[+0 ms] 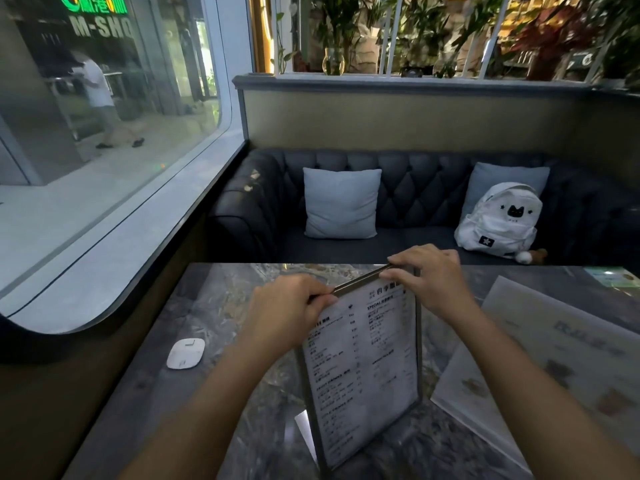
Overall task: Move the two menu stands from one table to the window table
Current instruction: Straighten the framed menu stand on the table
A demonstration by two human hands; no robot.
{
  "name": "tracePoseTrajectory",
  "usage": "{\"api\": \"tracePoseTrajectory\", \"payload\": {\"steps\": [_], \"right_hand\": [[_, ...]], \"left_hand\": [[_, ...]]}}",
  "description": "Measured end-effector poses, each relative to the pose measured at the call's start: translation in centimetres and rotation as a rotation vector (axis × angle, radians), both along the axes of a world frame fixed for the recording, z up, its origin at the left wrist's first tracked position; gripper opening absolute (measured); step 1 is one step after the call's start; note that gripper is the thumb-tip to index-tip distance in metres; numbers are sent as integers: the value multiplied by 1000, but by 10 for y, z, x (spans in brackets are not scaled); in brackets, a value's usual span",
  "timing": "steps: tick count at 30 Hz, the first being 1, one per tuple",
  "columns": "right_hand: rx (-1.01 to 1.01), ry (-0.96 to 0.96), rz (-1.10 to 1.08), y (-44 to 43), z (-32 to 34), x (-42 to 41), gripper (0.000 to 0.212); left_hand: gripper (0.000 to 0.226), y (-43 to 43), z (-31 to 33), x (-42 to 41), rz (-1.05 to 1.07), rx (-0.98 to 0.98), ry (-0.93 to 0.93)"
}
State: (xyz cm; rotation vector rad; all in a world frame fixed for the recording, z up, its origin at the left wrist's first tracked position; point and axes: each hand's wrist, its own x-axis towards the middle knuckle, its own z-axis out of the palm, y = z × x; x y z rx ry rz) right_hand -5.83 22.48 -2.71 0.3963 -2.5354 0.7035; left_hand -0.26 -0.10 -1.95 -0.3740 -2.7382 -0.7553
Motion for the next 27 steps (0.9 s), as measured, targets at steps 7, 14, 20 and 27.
{"api": "tracePoseTrajectory", "payload": {"steps": [7,14,20,27], "right_hand": [[41,2,-48,8,6,4,25],[154,-23,-107,11,12,12,33],[140,-20,-142,9,13,20,36],[126,-6,-192,7,11,26,39]], "left_hand": [[18,-4,4,-17,-72,-13,17],[15,-7,8,-42,-136,-21,-57],[11,-9,12,-58,-180,31,-194],[12,-9,17,-64,-229,78,-253]]}}
